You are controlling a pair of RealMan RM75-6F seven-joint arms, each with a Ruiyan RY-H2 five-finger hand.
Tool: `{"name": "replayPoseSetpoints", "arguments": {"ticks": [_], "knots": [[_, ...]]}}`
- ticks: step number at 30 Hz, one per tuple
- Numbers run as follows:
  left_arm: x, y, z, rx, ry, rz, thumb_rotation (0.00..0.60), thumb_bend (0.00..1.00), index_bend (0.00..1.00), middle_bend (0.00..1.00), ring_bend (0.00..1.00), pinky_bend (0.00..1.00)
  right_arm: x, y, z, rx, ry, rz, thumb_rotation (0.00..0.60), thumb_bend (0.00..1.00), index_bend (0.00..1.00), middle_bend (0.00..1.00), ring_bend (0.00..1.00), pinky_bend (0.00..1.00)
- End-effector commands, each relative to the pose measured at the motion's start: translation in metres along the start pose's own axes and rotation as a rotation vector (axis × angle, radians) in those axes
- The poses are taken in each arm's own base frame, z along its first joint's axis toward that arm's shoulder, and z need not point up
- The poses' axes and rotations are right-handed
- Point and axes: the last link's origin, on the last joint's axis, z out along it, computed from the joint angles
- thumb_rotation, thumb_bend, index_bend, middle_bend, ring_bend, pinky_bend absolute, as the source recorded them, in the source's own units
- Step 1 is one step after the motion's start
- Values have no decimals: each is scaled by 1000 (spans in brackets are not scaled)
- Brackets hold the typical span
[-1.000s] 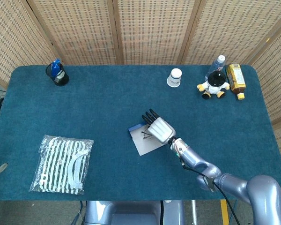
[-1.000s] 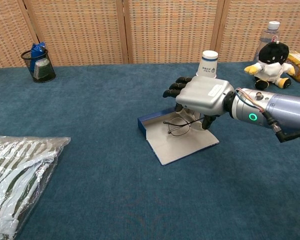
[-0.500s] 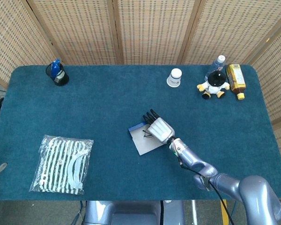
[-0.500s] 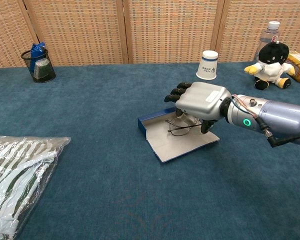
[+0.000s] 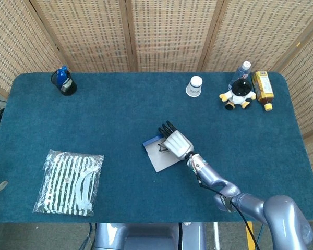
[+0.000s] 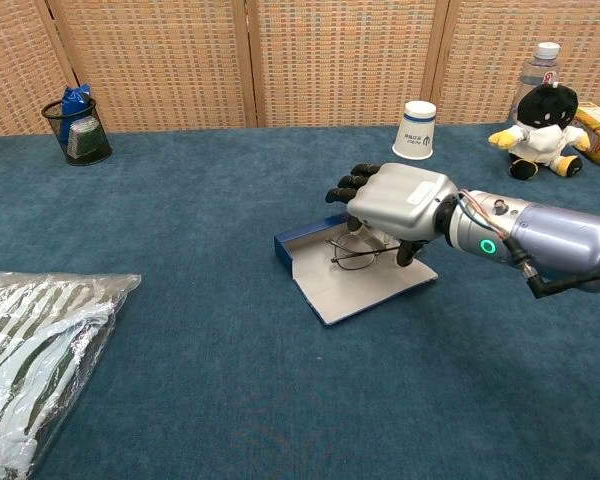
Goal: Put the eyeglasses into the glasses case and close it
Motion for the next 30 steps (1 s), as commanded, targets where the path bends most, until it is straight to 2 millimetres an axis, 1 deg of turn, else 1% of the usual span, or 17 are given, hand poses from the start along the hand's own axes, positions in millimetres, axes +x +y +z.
{"name": "replayPoseSetpoints", "arguments": {"ticks": [1,6,9,14,23,27,30], "knots": [[0,0,0,-1,0,1,600,149,0,0,0,0,2,-2,-3,4,14,-2,600,439,447,87,0,12],[-1,1,-1,-5,-2,1,600,150,0,0,0,0,8,-12,-5,27,54,-10,600,426,447,87,0,13],[0,1,-1,-7,0,1,600,151,0,0,0,0,13,-15,-3,25,72,-14,600,381,435,87,0,18],[0,0,-1,-6,0,-4,600,150,0,0,0,0,18,-18,1,0,87,-5,600,265,328,87,0,24],[1,-1,-2,-5,-2,-8,600,152,0,0,0,0,31,-15,-10,-5,131,42,600,260,224,49,0,24],[0,0,-2,-10,-4,-7,600,154,0,0,0,0,47,-9,-21,-4,174,68,600,260,212,38,0,24],[-1,2,-2,-15,-7,-5,600,155,0,0,0,0,60,-1,-28,-10,204,91,600,270,211,38,0,24]]}}
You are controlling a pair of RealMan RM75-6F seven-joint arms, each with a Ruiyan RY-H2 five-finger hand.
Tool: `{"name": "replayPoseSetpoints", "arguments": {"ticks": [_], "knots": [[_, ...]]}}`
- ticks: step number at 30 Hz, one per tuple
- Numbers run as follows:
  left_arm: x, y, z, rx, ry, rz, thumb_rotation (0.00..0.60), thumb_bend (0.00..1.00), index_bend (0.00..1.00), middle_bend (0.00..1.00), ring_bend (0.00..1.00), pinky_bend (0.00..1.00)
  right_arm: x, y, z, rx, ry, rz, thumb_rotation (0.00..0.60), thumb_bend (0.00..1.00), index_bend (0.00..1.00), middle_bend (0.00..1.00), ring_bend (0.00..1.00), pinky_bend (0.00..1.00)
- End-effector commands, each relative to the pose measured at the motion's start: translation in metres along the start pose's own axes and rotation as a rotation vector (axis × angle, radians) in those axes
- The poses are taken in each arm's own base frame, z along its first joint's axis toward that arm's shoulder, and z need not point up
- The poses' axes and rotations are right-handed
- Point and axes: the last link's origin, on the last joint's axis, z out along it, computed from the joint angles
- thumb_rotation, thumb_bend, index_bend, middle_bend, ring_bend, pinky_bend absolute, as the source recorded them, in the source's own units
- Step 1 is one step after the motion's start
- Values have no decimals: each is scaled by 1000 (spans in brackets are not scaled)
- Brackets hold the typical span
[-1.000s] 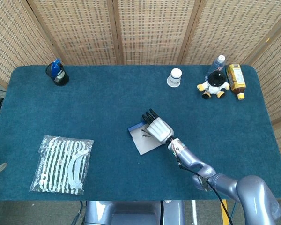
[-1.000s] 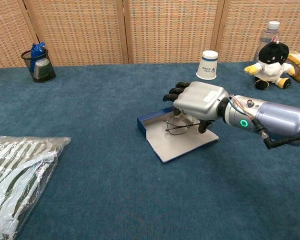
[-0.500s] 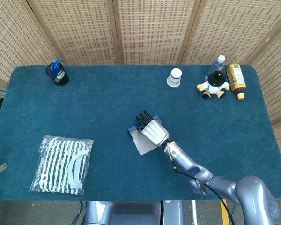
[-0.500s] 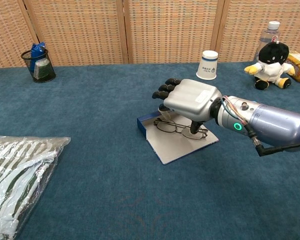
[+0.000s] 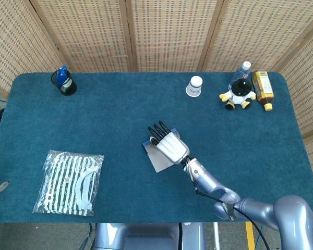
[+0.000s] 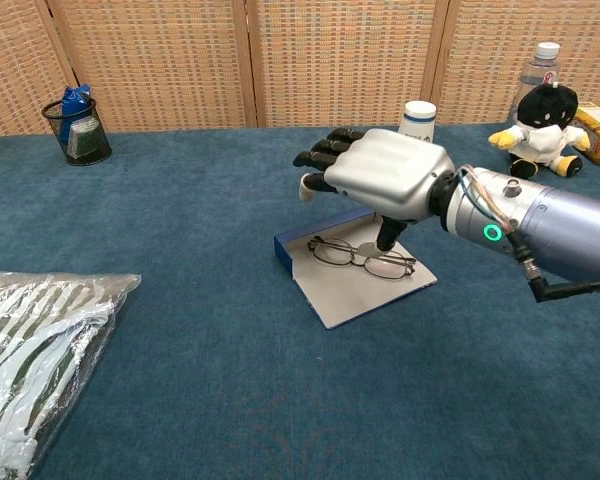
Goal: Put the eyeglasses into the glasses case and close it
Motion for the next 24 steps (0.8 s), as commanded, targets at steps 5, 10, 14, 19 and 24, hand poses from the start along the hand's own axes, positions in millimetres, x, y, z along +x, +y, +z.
{"name": "replayPoseSetpoints", "arguments": {"ticks": [5,10,14,19,24], "knots": [[-1,2,-1,-5,-2,0,600,157,0,0,0,0,27,34,3,-76,6,83,600,782,211,38,0,24],[0,2,-1,-5,2,-3,600,158,0,0,0,0,29,50,22,-145,-85,271,600,1000,211,56,0,46],[0,1,0,-1,1,-6,600,158,0,0,0,0,27,52,35,-209,-153,466,600,1000,211,85,13,110],[0,-1,2,9,-4,-11,600,159,0,0,0,0,21,48,47,-234,-232,540,600,1000,211,88,32,124],[1,-2,5,21,-6,-16,600,160,0,0,0,0,13,35,54,-218,-287,531,600,1000,207,128,99,124]]}}
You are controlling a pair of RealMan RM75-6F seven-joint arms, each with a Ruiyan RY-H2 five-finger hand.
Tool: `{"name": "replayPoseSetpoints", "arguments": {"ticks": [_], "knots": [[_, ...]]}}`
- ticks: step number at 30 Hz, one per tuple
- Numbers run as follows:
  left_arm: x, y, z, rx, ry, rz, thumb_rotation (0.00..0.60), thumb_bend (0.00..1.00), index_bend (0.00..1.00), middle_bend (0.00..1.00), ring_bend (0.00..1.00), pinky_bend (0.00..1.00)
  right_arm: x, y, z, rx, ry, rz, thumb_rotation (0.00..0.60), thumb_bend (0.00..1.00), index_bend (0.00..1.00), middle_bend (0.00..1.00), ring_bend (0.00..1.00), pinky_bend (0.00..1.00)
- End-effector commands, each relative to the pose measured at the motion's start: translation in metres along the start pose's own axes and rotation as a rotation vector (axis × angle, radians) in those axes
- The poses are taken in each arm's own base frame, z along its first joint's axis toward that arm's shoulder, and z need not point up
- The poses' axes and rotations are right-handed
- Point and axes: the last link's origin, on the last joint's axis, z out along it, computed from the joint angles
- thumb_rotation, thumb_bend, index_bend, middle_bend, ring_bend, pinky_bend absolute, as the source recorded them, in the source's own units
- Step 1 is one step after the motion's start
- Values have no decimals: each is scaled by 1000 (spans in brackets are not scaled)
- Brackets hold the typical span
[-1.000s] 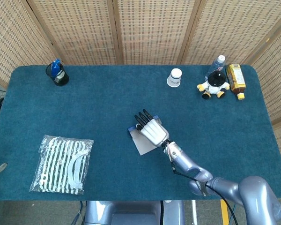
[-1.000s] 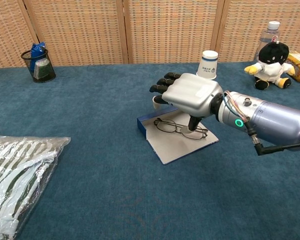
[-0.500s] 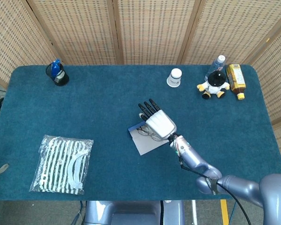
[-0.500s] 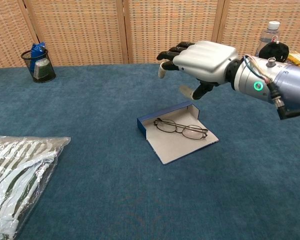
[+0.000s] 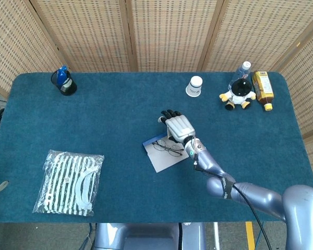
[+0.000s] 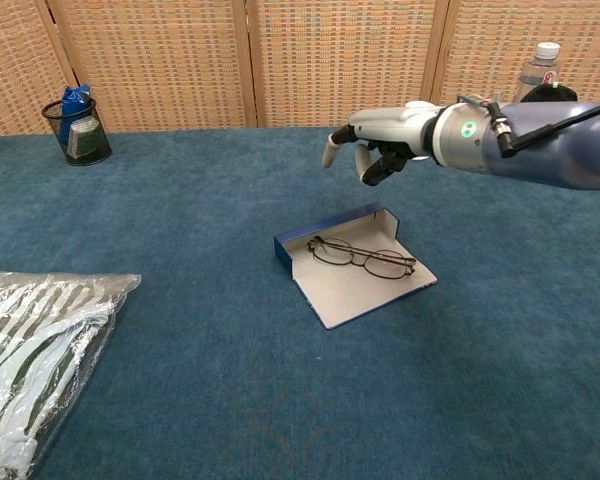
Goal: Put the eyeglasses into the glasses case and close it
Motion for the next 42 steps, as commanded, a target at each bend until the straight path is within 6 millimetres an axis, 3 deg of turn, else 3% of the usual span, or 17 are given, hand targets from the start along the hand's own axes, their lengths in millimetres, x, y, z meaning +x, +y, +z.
{"name": "replayPoseSetpoints", "arguments": {"ticks": [1,8,16,22,29,34,39,41,42], "knots": [[0,-1,1,4,-3,-1,600,161,0,0,0,0,-10,-13,5,15,-39,-1,600,1000,207,135,109,124],[-3,1,4,13,-17,2,600,165,0,0,0,0,-21,-31,5,81,-49,-112,600,1000,206,138,111,124],[-3,1,2,12,-15,-1,600,165,0,0,0,0,-26,-12,6,28,-93,-127,600,1000,206,141,111,124],[-3,2,2,6,-18,0,600,166,0,0,0,0,-27,4,4,-15,-131,-116,600,1000,206,260,114,124],[-4,3,1,2,-18,-1,600,166,0,0,0,0,-25,21,-5,-58,-186,-146,600,1000,231,411,240,124],[-3,3,0,1,-16,-4,600,166,0,0,0,0,-20,32,-18,-77,-264,-182,600,1000,264,440,289,138],[-3,5,-2,-11,-19,-2,600,166,0,0,0,0,-7,35,-37,-92,-287,-167,600,1000,257,404,285,138],[-3,5,-3,-16,-15,-3,600,166,0,0,0,0,-1,32,-40,-87,-224,-131,600,981,173,246,194,138],[-3,5,-3,-18,-14,-3,600,166,0,0,0,0,1,30,-43,-80,-182,-116,600,902,107,144,122,138]]}}
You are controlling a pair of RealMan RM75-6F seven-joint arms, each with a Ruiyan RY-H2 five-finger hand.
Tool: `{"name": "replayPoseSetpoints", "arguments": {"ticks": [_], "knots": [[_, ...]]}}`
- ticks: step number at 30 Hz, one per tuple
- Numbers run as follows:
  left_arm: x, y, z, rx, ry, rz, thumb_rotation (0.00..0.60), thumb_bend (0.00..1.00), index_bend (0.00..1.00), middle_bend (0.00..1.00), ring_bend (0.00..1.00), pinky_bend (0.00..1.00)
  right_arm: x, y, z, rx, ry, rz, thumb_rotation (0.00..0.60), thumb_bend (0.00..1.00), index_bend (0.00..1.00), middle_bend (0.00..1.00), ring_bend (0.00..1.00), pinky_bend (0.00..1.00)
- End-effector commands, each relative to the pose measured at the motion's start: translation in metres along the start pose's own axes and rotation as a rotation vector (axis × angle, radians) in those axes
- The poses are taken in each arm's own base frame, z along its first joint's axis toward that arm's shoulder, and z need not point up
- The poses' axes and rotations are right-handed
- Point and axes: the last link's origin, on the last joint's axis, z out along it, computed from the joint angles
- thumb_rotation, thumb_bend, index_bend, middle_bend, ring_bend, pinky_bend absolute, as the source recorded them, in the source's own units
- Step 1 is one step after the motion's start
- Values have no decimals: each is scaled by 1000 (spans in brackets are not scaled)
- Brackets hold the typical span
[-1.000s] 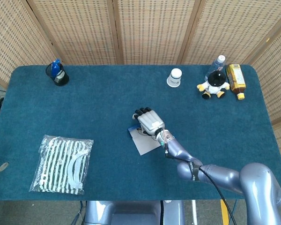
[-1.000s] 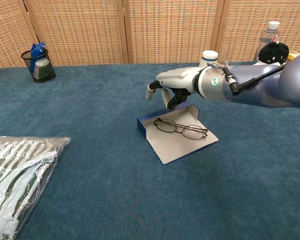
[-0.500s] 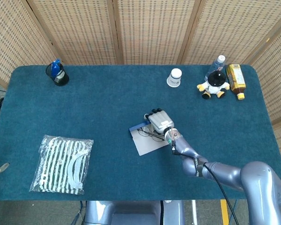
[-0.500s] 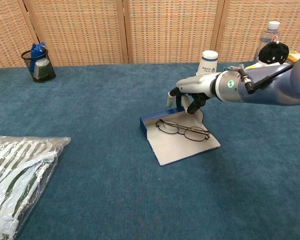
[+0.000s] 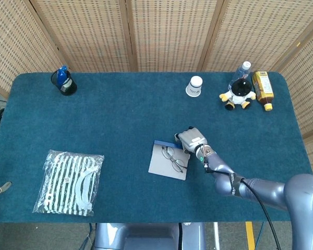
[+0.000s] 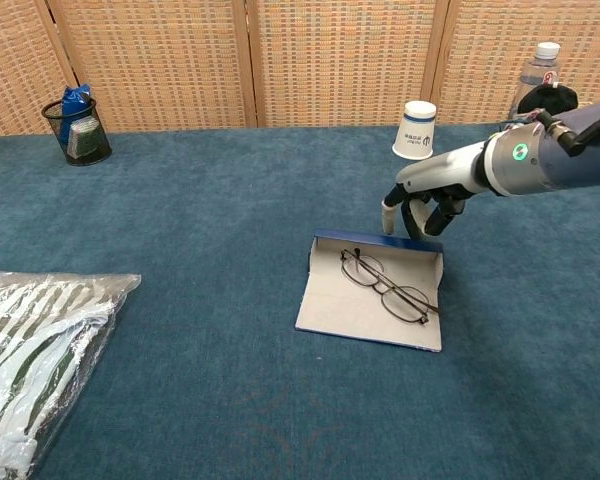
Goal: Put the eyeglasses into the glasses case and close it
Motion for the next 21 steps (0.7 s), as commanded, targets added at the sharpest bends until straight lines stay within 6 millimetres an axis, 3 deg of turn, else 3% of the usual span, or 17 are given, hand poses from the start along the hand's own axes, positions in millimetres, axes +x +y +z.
{"name": "replayPoseSetpoints", "arguments": {"ticks": [1,2,4,6,12,21], "knots": [[1,0,-1,-2,3,-2,600,166,0,0,0,0,11,0,-14,10,147,47,600,765,47,62,54,136],[1,0,-1,-2,4,-3,600,166,0,0,0,0,12,-1,-18,21,201,56,600,545,7,7,6,123],[1,-1,-2,-2,6,-4,600,166,0,0,0,0,9,-3,-30,58,284,67,600,202,0,0,0,79],[1,-1,-2,-5,6,-4,600,166,0,0,0,0,7,-6,-40,90,338,80,600,36,0,0,0,41],[1,0,-4,-15,8,0,600,166,0,0,0,0,-24,-24,-67,201,418,9,600,0,0,0,0,0],[0,1,-6,-17,9,2,600,165,0,0,0,0,-69,-43,-69,261,432,-128,600,0,0,0,0,0]]}}
